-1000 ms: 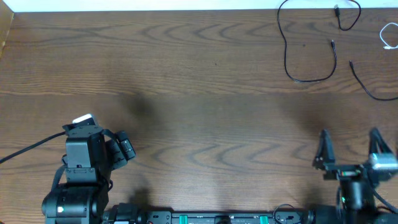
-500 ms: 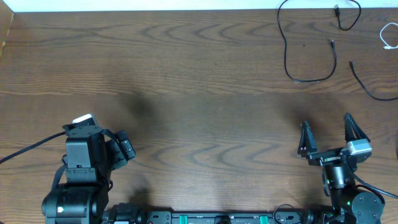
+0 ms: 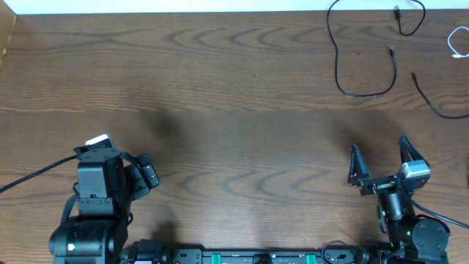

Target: Untangle cables

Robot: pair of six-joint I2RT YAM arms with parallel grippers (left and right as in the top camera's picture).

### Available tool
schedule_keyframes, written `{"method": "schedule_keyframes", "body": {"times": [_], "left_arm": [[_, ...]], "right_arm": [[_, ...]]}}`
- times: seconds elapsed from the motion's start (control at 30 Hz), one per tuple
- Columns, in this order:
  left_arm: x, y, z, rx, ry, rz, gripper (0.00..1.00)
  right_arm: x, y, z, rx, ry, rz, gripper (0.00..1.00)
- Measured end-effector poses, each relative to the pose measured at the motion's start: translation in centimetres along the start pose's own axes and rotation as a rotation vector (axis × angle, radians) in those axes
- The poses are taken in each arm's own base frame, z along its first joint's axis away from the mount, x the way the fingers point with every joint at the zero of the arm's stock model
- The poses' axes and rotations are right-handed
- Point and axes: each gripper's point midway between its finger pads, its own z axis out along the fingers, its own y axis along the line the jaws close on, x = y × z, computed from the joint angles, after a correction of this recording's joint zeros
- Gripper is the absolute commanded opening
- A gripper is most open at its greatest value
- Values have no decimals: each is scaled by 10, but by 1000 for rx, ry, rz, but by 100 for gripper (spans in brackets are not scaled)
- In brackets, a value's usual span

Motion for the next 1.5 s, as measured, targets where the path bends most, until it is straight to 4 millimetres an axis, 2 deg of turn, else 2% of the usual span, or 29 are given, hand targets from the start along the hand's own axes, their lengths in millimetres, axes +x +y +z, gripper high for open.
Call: {"method": "schedule_keyframes", "body": {"times": [0.1,0.77,1.17,1.5], "left_arm": [[0,0,0,0,0,0,98],[0,0,0,0,0,0,97],[0,0,0,0,0,0,98],[0,0,0,0,0,0,98]], "right_arm": [[3,-1,0,1,8,-18,99],[61,-8,4,15,119,8,99],[61,-6,4,8,114,23,99],[70,-3,3,-9,151,37,99]]}}
